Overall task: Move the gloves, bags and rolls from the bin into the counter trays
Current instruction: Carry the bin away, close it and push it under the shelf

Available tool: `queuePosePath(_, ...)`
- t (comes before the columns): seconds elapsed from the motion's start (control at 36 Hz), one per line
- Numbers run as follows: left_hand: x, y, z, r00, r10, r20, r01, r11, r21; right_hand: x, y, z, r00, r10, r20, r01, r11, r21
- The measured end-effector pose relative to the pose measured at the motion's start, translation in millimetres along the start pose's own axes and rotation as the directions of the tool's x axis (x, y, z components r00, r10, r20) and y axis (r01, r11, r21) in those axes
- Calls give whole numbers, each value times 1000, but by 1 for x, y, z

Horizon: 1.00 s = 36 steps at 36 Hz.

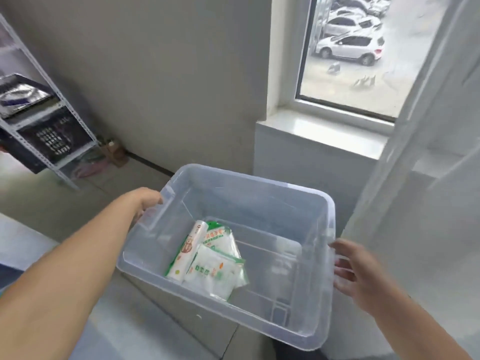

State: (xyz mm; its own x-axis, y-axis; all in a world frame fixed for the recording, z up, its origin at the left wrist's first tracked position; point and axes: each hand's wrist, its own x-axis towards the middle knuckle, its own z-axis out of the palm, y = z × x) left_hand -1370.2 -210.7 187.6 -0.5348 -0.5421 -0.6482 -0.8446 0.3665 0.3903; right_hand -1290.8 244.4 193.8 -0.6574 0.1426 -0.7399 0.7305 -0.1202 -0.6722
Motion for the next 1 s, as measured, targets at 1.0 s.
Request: queuePosePath(1.0, 391, -121, -342, 855, -479, 200, 340, 225, -913, 287, -356, 836, 851, 101, 515, 302, 709, -637)
